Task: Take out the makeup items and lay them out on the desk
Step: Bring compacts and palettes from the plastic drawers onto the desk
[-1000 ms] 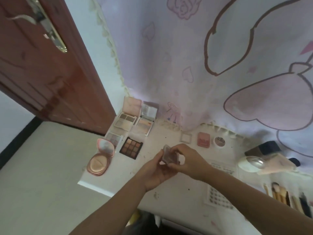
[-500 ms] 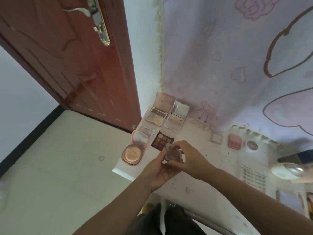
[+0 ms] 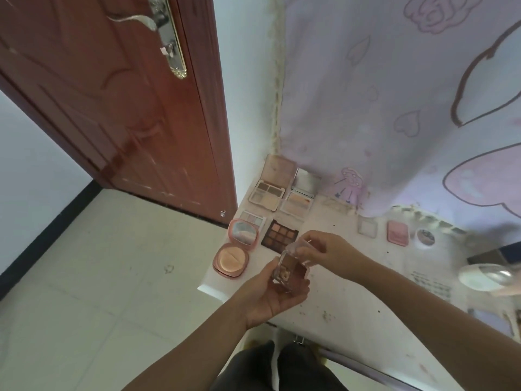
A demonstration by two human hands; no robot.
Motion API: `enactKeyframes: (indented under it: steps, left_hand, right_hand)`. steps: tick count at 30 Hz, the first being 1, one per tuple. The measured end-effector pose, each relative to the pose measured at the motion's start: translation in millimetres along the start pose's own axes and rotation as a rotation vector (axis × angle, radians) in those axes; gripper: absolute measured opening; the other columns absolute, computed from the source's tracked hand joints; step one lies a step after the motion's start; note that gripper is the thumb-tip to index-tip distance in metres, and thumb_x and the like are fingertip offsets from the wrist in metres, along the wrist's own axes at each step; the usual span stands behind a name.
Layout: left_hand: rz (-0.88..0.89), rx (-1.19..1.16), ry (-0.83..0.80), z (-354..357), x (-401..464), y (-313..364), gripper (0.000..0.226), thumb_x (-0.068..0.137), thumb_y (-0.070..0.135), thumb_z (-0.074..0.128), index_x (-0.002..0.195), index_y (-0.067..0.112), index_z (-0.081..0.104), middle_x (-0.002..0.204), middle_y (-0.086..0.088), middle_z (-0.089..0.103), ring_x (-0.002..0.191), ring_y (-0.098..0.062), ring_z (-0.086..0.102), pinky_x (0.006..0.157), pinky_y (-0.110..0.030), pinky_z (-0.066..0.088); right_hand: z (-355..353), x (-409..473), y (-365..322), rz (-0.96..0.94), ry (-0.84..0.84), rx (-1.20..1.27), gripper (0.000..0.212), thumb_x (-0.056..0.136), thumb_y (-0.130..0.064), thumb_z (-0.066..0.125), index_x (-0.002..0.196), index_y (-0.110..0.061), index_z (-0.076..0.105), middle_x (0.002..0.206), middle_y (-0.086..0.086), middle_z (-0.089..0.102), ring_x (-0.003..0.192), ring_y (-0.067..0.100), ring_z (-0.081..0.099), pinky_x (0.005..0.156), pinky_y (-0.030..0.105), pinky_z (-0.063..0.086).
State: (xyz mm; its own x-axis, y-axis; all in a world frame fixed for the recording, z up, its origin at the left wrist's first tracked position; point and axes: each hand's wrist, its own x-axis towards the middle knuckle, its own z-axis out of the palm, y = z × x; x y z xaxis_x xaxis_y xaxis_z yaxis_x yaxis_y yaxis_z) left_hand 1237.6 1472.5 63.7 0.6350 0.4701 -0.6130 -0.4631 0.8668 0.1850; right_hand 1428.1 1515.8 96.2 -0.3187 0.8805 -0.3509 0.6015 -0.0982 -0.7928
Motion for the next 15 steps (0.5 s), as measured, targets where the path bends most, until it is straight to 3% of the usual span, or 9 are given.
enactKeyframes:
  steps: [2, 6, 9, 12, 15]
  left_hand:
    - [-0.015, -0.036, 0.027, -6.8, -1.3, -0.6, 0.068, 0.076, 0.034, 0.070, 0.133, 0.006, 0.045, 0.131, -0.028, 0.052, 0.115, -0.040, 0.057, 0.088, -0.046, 0.053]
    - [0.013, -0.133, 0.182, -27.6, -1.4, -3.2, 0.041, 0.094, 0.025, 0.051, 0.130, 0.006, 0.045, 0.124, -0.028, 0.057, 0.108, -0.045, 0.059, 0.088, -0.054, 0.051]
    - [0.078, -0.166, 0.296, -38.2, -4.5, -5.2, 0.035, 0.091, 0.019, 0.055, 0.122, 0.005, 0.046, 0.112, -0.032, 0.062, 0.099, -0.045, 0.064, 0.080, -0.055, 0.054]
    - [0.162, -0.186, 0.394, -43.4, -8.5, -4.9, 0.042, 0.075, 0.015, 0.068, 0.112, 0.002, 0.052, 0.109, -0.033, 0.063, 0.094, -0.043, 0.066, 0.075, -0.049, 0.057]
    - [0.216, -0.228, 0.447, -46.5, -11.3, -2.9, 0.029, 0.081, 0.011, 0.066, 0.105, 0.003, 0.051, 0.112, -0.034, 0.060, 0.096, -0.043, 0.064, 0.077, -0.047, 0.058]
  right_hand:
    - [-1.0, 6.7, 2.0, 0.061, -0.045, 0.106, 0.015, 0.090, -0.031, 0.061, 0.098, -0.019, 0.066, 0.091, -0.002, 0.072, 0.082, 0.006, 0.070, 0.074, 0.023, 0.058]
    - [9.8, 24.3, 4.4, 0.117, 0.034, 0.020, 0.013, 0.092, -0.015, 0.055, 0.095, -0.012, 0.068, 0.084, 0.001, 0.073, 0.079, 0.010, 0.070, 0.078, 0.031, 0.059]
    - [25.6, 39.9, 0.2, 0.104, 0.109, -0.138, 0.014, 0.092, -0.016, 0.054, 0.095, -0.014, 0.068, 0.086, 0.001, 0.069, 0.080, 0.019, 0.067, 0.075, 0.033, 0.056]
    - [38.5, 53.9, -2.7, 0.048, 0.142, -0.256, 0.017, 0.092, -0.017, 0.054, 0.097, -0.011, 0.069, 0.090, 0.001, 0.065, 0.090, 0.021, 0.062, 0.075, 0.024, 0.042]
    - [47.4, 62.1, -2.8, 0.029, 0.152, -0.308, 0.018, 0.092, -0.018, 0.054, 0.098, -0.010, 0.069, 0.097, 0.005, 0.067, 0.088, 0.019, 0.057, 0.075, 0.025, 0.039]
